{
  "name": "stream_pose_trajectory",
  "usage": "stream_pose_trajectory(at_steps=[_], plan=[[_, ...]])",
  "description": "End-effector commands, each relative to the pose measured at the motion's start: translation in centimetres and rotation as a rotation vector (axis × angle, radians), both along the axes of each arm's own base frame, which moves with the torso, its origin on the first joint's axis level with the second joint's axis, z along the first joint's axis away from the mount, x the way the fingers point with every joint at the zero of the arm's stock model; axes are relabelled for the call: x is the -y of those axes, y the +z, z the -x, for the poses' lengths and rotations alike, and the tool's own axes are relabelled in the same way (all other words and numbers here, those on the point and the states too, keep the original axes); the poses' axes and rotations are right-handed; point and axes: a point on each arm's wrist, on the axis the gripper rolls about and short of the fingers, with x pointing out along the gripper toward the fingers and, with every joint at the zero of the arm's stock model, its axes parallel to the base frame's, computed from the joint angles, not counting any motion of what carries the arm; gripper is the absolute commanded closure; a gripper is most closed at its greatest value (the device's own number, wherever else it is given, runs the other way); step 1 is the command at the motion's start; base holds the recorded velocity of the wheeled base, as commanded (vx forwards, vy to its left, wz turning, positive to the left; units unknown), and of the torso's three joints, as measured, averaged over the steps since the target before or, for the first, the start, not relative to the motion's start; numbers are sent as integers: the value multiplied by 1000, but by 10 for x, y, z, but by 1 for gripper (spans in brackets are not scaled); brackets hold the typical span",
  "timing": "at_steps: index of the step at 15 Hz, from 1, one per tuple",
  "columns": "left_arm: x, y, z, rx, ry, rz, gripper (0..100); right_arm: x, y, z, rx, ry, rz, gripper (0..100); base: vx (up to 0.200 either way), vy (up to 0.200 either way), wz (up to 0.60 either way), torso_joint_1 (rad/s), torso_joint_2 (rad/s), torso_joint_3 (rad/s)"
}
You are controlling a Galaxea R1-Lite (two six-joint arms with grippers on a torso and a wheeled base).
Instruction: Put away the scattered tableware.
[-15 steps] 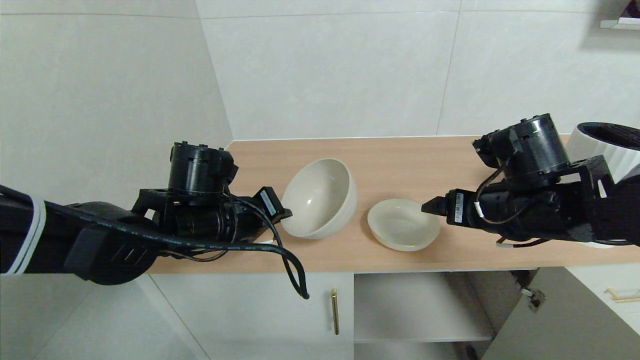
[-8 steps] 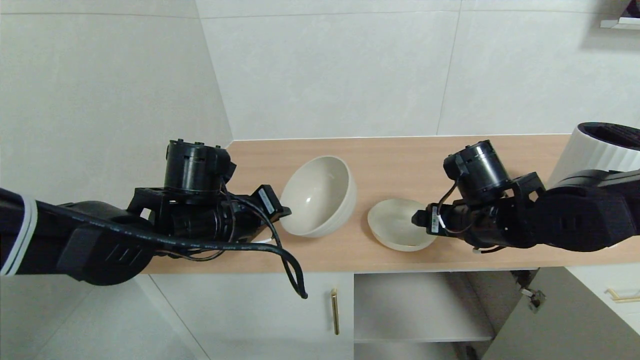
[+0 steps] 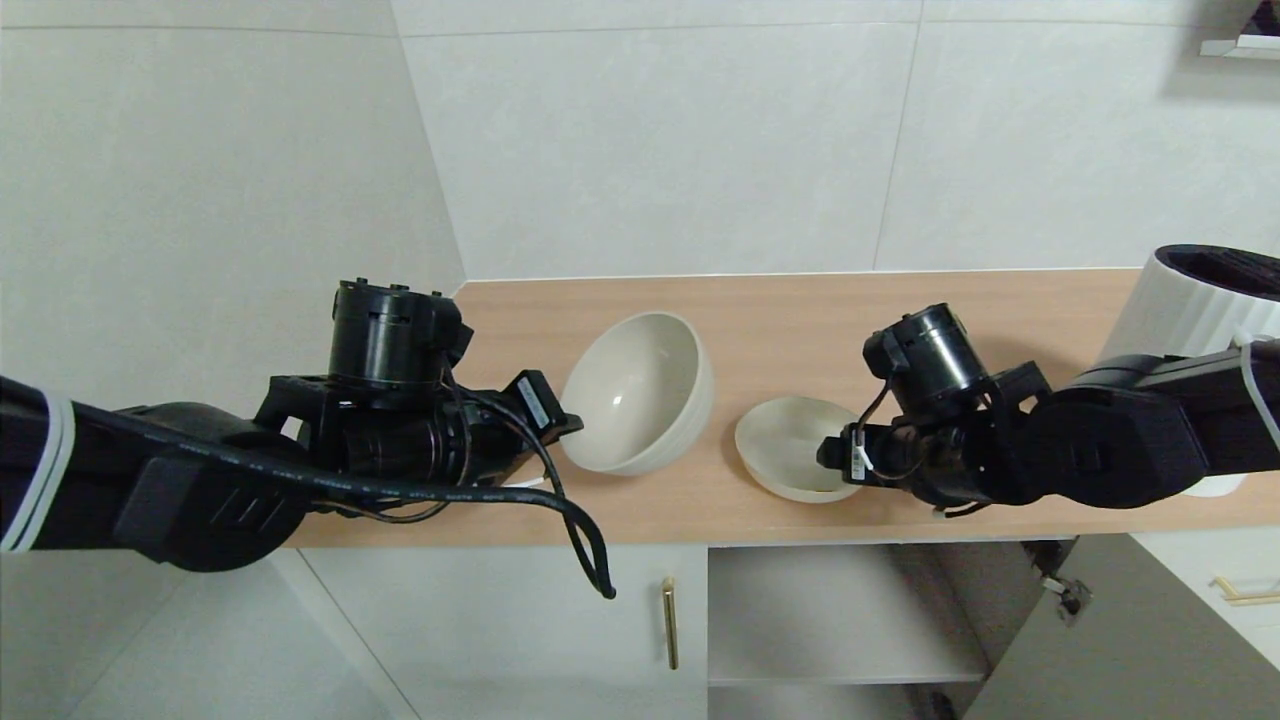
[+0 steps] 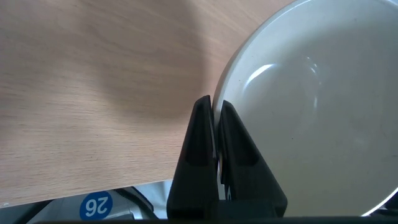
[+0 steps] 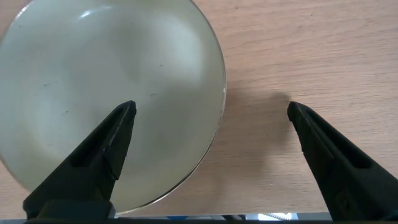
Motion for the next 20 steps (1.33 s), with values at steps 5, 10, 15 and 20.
stream_pose_trajectory(at_steps=[5, 10, 15, 20], plan=[[0, 1, 0, 2, 0, 1, 100, 0, 3, 1, 7, 1, -7, 100, 0, 0, 0, 0, 0, 0], [-6, 11, 11, 25, -2, 4, 100, 7, 21, 12, 38, 6, -31, 100, 0, 0, 0, 0, 0, 0], [-31, 34, 68, 102, -70, -96, 100, 35, 69, 59, 22, 108, -120, 100, 0, 0, 0, 0, 0, 0], [-56, 51, 125, 124, -136, -198, 100, 61, 85, 118, -106, 240, -152, 100, 0, 0, 0, 0, 0, 0]])
